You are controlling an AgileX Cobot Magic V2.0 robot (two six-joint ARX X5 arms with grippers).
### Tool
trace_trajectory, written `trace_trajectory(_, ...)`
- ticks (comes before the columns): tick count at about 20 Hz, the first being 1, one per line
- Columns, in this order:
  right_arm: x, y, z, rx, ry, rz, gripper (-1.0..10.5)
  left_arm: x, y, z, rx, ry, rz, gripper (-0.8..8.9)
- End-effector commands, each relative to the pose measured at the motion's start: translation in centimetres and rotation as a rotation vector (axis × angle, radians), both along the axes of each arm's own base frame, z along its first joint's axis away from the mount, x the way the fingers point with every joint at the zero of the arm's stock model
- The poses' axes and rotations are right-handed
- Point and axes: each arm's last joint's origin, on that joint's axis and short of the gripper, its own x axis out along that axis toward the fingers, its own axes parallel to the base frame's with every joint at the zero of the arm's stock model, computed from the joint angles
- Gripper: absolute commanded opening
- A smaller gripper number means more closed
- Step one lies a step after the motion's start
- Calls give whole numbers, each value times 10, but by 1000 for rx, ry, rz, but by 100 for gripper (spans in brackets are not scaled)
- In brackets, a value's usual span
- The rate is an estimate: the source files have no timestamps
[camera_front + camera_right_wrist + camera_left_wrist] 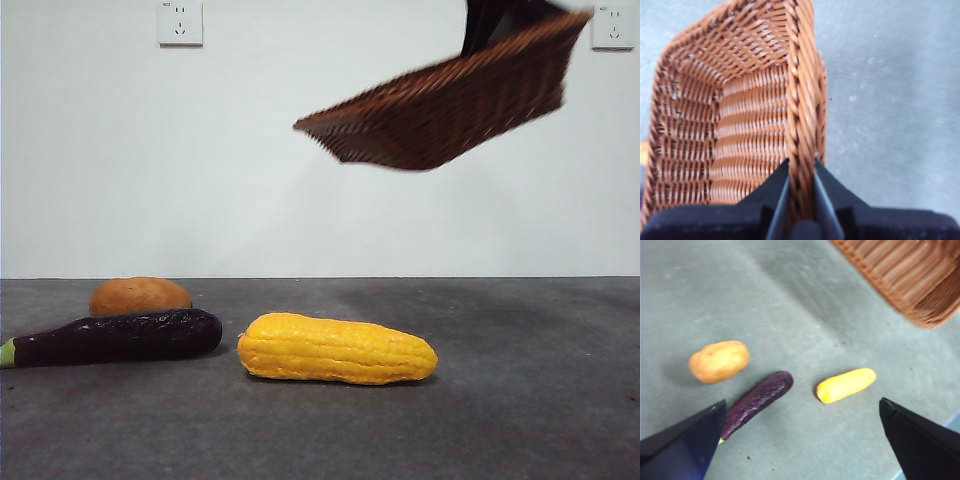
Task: Help me put the vegetables on the table into the basket
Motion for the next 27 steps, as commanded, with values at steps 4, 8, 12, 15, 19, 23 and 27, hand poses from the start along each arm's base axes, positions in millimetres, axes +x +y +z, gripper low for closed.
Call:
trace_trajectory(4,-60,-15,43,-51,-70,8,-12,2,-9,-2,33,-20,-93,633)
trace_trajectory(8,-102,-32,63,-63,-103,-6,-12,9,-15,-4,33,-13,-130,633)
trace_trajectory(12,-146,-49,74,-95,-137,-49,-12,14,-20,-7,38,7,-160,633)
trace_trajectory(15,-179,-65,65,-88,-154,-99,-12,14,-22,-7,38,4,-171,633)
trace_trajectory(19,-214,-80,31,-59,-156,-157,-12,15,-22,-5,37,-13,-175,634)
trace_trajectory(23,-226,-87,-20,28,-97,-180,-12,16,-25,-7,54,-20,-207,633)
trace_trajectory(27,-217,-88,-70,156,-32,-168,-12,20,-38,-11,109,-47,-328,634)
